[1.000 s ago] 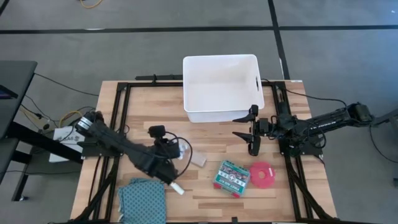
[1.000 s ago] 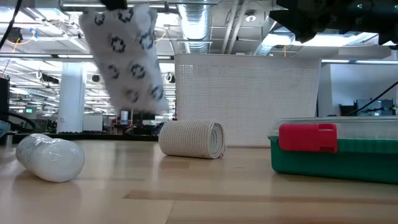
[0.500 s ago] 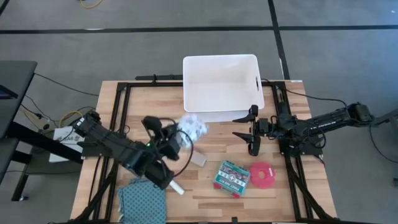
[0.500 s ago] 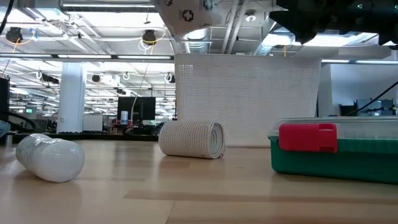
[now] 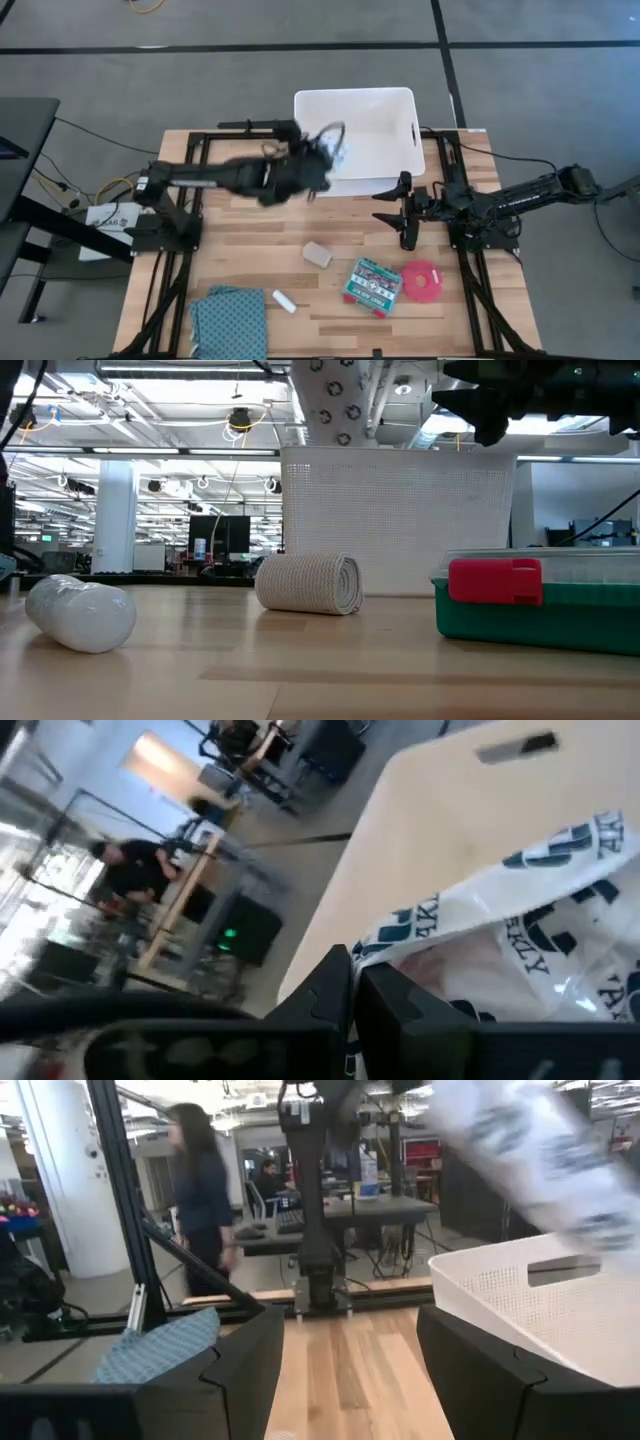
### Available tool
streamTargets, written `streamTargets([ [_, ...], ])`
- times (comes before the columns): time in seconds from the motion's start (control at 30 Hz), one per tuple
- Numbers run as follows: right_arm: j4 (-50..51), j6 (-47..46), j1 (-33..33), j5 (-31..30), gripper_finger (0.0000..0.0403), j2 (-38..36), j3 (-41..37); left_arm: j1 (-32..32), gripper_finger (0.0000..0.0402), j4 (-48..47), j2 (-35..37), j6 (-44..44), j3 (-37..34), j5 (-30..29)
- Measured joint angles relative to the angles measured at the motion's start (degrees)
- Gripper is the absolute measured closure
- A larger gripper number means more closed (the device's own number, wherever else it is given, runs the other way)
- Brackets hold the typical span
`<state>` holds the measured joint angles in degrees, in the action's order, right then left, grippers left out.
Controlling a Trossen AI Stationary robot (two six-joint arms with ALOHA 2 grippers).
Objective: Pick & place medical supplies in basket/bin
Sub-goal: Put the white mailer bag into the white bin
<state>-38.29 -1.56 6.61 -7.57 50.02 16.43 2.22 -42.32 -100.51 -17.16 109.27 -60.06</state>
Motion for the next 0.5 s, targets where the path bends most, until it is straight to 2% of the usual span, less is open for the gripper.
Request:
streamTargets([
  [0.1,1.9,-1.5,0.5,0.0,0.0178,0.0,0.0,-5.8,0.0401,2.5,0.1,-2.3,0.0,1.7],
  [0.27,4.3,-6.0,2.0,0.0,0.0178,0.6,0.0,-13.2,0.0401,2.5,0.0,2.1,-3.3,16.3],
  [0.33,5.2,-6.7,2.5,0.0,0.0178,1.1,0.0,-14.9,0.0401,3.6,0.0,3.8,-5.9,19.8],
  [0.5,5.5,-9.6,3.7,0.0,0.0178,3.4,0.0,-16.9,0.0401,8.2,-2.3,2.7,-12.3,19.2],
])
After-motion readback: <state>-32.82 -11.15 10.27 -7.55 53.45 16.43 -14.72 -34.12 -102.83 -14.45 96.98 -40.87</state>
